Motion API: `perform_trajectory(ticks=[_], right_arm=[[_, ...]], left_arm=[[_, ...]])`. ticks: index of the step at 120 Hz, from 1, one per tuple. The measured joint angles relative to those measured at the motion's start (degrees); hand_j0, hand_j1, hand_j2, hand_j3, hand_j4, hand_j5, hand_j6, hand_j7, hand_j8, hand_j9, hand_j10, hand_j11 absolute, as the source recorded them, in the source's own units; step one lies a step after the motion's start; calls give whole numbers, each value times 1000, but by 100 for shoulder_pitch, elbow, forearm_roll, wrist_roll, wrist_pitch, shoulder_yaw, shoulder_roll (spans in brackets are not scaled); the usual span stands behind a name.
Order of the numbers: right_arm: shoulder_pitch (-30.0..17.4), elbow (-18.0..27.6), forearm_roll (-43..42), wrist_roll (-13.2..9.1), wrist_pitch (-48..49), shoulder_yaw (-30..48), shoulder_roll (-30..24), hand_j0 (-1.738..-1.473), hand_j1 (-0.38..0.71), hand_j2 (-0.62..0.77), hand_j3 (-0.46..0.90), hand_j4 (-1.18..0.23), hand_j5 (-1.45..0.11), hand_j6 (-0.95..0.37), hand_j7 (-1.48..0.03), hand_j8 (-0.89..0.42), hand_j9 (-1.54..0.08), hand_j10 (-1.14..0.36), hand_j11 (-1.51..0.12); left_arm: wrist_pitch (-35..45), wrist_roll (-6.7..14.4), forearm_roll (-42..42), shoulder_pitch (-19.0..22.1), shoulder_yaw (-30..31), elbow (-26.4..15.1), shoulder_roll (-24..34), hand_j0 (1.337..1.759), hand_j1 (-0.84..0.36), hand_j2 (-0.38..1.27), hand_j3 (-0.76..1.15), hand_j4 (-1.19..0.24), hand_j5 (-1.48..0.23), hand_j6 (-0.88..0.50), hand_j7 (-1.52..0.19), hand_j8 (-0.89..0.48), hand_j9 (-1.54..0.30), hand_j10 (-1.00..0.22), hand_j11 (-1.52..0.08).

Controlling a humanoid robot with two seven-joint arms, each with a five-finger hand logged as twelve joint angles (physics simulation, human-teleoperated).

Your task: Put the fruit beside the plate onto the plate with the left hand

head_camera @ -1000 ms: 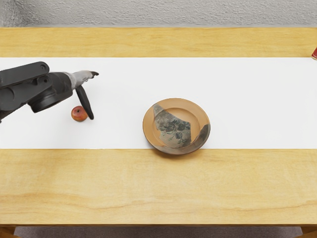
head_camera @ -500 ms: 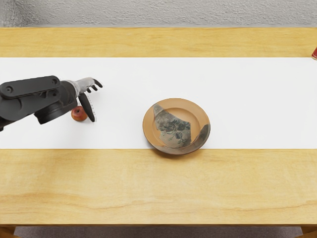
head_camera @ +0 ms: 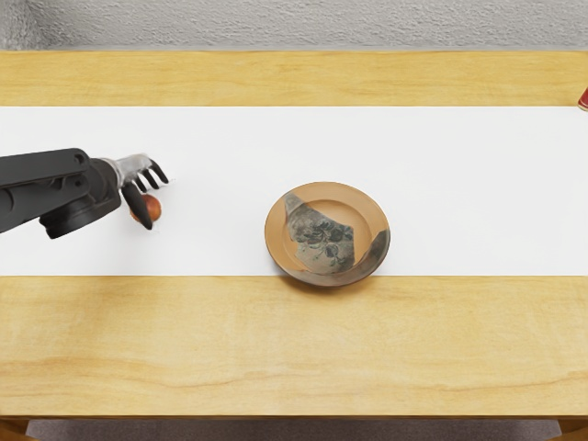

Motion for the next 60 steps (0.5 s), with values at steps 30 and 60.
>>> perform_trajectory(ticks=[30, 60], right_arm=[[1, 0, 0, -1, 0, 0, 0, -1658, -324, -4, 0, -20, -26, -20, -26, -20, -26, -20, -26], [0, 0, 0, 0, 1, 0, 0, -1658, -324, -4, 0, -20, -26, -20, -26, -20, -26, -20, -26]], left_arm=[[-31, 39, 20, -36, 39, -4, 72, 1657, -248, 127, 0, -515, -680, -497, -677, -521, -658, -517, -676], [-76, 42, 13, -78, 40, -5, 60, 1657, -299, 273, 0, -608, -820, -433, -813, -491, -805, -613, -811]])
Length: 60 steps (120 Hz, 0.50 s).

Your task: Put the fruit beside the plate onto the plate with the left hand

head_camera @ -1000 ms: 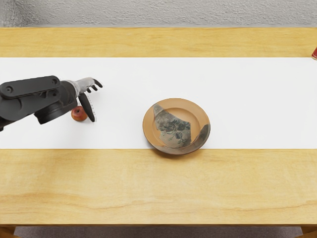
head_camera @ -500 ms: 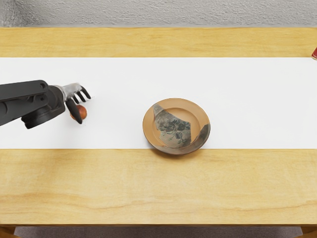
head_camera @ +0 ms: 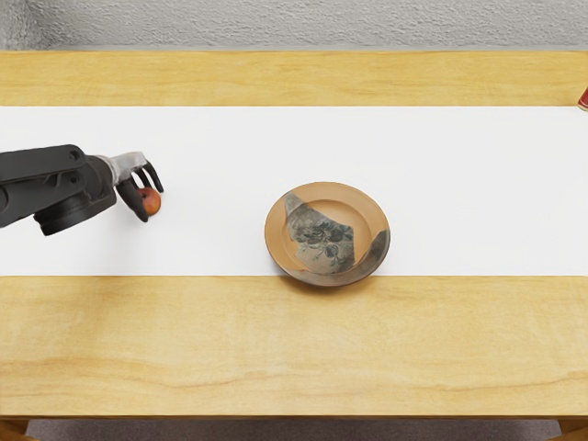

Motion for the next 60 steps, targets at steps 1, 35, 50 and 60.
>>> perform_trajectory(ticks=[1, 35, 50, 60], right_arm=[[0, 0, 0, 0, 0, 0, 0, -1658, -324, -4, 0, -20, -26, -20, -26, -20, -26, -20, -26], [2, 0, 0, 0, 0, 0, 0, -1658, -324, -4, 0, -20, -26, -20, -26, -20, -26, -20, -26], [1, 0, 0, 0, 0, 0, 0, -1658, -324, -4, 0, -20, -26, -20, -26, -20, -26, -20, -26], [1, 0, 0, 0, 0, 0, 0, -1658, -324, -4, 0, -20, -26, -20, -26, -20, -26, -20, -26]], left_arm=[[-1, 0, 0, -9, -1, 0, -2, 1657, -300, 276, 0, -610, -823, -434, -816, -491, -808, -615, -814], [-8, -3, -11, -257, -30, 0, -100, 1657, -315, 325, 0, -634, -871, -409, -853, -467, -853, -644, -855], [-7, -5, -29, -365, -43, 0, -228, 1656, -316, 320, 0, -639, -876, -409, -858, -461, -858, -648, -860], [-6, -9, -54, -461, -48, -1, -343, 1657, -326, 338, 0, -637, -883, -399, -861, -454, -860, -648, -862]])
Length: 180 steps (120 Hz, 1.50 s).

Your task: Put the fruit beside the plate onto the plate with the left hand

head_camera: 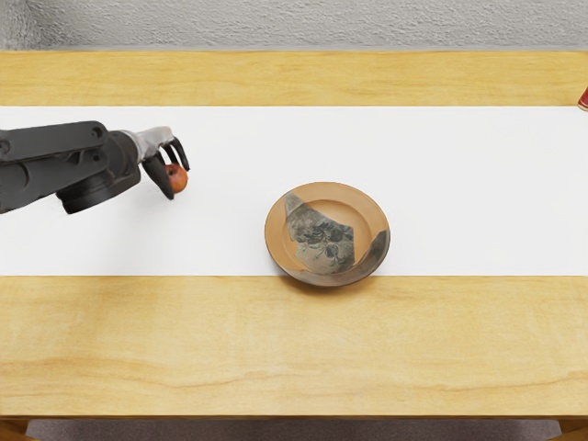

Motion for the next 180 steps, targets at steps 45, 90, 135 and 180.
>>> perform_trajectory(ticks=[45, 90, 135, 180], right_arm=[[-2, 0, 0, 0, 0, 0, 0, -1658, -324, -4, 0, -20, -26, -20, -26, -20, -26, -20, -26], [-2, 0, 0, 0, 0, 0, 0, -1658, -324, -4, 0, -20, -26, -20, -26, -20, -26, -20, -26], [-2, 0, 0, 0, 0, 0, 0, -1658, -324, -4, 0, -20, -26, -20, -26, -20, -26, -20, -26], [-1, 0, 0, 0, 0, 0, 0, -1658, -324, -4, 0, -20, -26, -20, -26, -20, -26, -20, -26]], left_arm=[[10, 8, -40, -332, -16, 0, -491, 1658, -395, 370, 0, -640, -868, -368, -860, -411, -854, -651, -854], [8, 20, -64, -540, -36, 0, -890, 1658, -389, 361, 0, -637, -857, -377, -847, -431, -844, -641, -844], [-4, 43, -221, -686, -144, -188, -1236, 1657, -319, 283, 0, -618, -829, -414, -821, -459, -821, -622, -822], [-42, 45, -469, -842, -179, -670, -1451, 1657, -302, 282, 0, -606, -805, -442, -799, -482, -801, -609, -801]])
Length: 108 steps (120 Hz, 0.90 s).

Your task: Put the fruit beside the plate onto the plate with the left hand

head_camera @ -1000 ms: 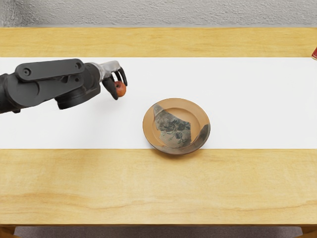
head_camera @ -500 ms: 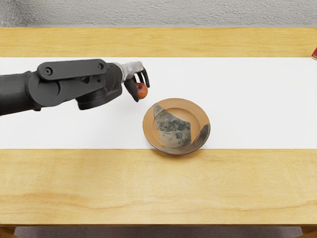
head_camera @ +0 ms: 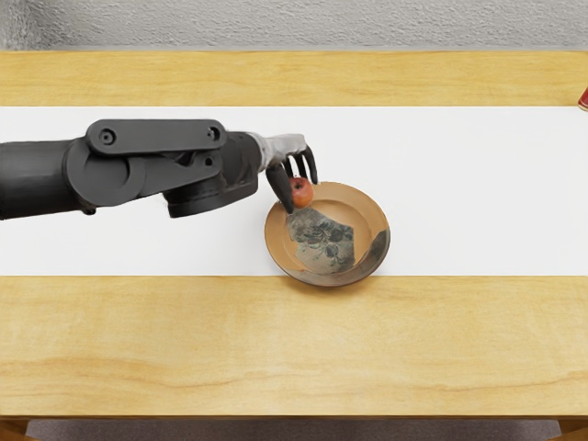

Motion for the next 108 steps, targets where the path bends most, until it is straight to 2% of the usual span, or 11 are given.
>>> perform_trajectory(ticks=[16, 31, 44, 58, 83, 108], right_arm=[[0, 0, 0, 0, 0, 0, 0, -1658, -324, -4, 0, -20, -26, -19, -26, -20, -26, -20, -26], [0, 0, 0, 0, 0, 0, 0, -1658, -324, -4, 0, -20, -26, -20, -26, -20, -26, -20, -26], [0, 0, 0, 0, 0, 0, 0, -1658, -324, -4, 0, -20, -26, -20, -26, -20, -26, -20, -26], [0, 0, 0, 0, 0, 0, 0, -1658, -324, -4, 0, -20, -26, -20, -26, -20, -26, -20, -26], [0, 0, 0, 0, 0, 0, 0, -1658, -324, -4, 0, -20, -26, -20, -26, -20, -26, -20, -26], [0, 0, 0, 0, 0, 0, 0, -1658, -324, -4, 0, -20, -26, -19, -26, -20, -26, -20, -26]], left_arm=[[-59, -2, -97, -3, 10, -42, -61, 1658, -292, 278, 0, -581, -779, -446, -769, -484, -770, -586, -771], [-19, -17, -124, 17, 49, -48, -121, 1658, -30, 157, 0, -342, -457, -269, -452, -290, -452, -345, -453], [-40, -23, -152, 17, 70, -46, -62, 1658, 121, 94, 0, -206, -275, -164, -272, -176, -272, -208, -272], [-116, -26, -275, 35, 49, -35, 615, 1658, 217, 54, 0, -120, -159, -96, -158, -103, -158, -121, -158], [-2409, -27, -377, -8, -347, -49, 2034, 1658, 302, 20, 0, -45, -58, -37, -57, -39, -57, -45, -57], [-3493, -49, -615, 14, -754, -56, 2951, 1658, 333, 8, 0, -18, -21, -15, -21, -16, -21, -18, -21]])
